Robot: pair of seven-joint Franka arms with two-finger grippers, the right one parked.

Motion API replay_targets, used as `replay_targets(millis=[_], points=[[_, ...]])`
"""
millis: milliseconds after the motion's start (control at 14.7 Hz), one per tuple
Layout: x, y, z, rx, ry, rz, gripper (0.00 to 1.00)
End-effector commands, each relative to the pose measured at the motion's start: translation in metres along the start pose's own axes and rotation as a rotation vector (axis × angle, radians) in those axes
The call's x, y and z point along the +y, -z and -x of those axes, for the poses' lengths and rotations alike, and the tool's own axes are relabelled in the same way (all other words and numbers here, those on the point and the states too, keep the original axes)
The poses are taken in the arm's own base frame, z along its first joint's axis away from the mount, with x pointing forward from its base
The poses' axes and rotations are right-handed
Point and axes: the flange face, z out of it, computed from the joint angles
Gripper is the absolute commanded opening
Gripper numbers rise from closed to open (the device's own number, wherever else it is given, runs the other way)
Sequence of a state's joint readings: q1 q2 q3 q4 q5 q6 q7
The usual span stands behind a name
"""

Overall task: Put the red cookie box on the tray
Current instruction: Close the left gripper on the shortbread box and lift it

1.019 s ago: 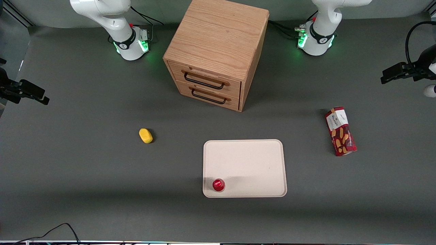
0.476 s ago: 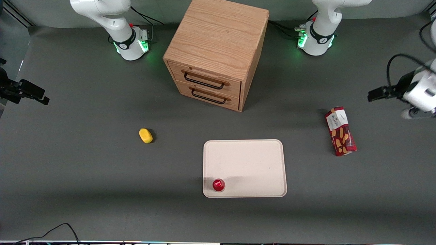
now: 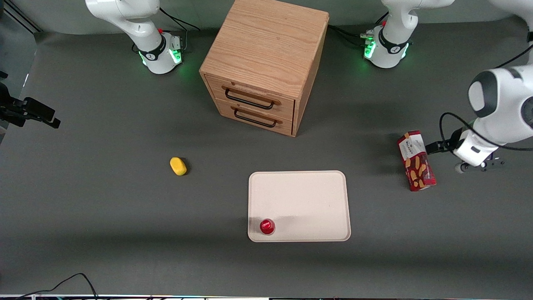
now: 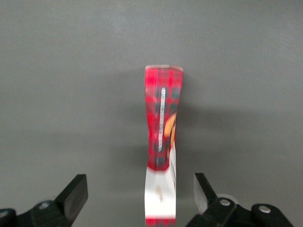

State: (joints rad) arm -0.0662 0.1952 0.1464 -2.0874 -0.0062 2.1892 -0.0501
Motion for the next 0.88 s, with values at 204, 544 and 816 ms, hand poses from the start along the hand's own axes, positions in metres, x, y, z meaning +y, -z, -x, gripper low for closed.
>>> replay_targets(millis=[204,544,816], points=[[0.016,-0.067,-0.015,0.088,0.006,0.032,1.00],[0.019,-0.088,-0.005,0.115,0.006,0.033,0.38],[0.020,-0.085,0.002,0.112,0.009,0.038,0.00]])
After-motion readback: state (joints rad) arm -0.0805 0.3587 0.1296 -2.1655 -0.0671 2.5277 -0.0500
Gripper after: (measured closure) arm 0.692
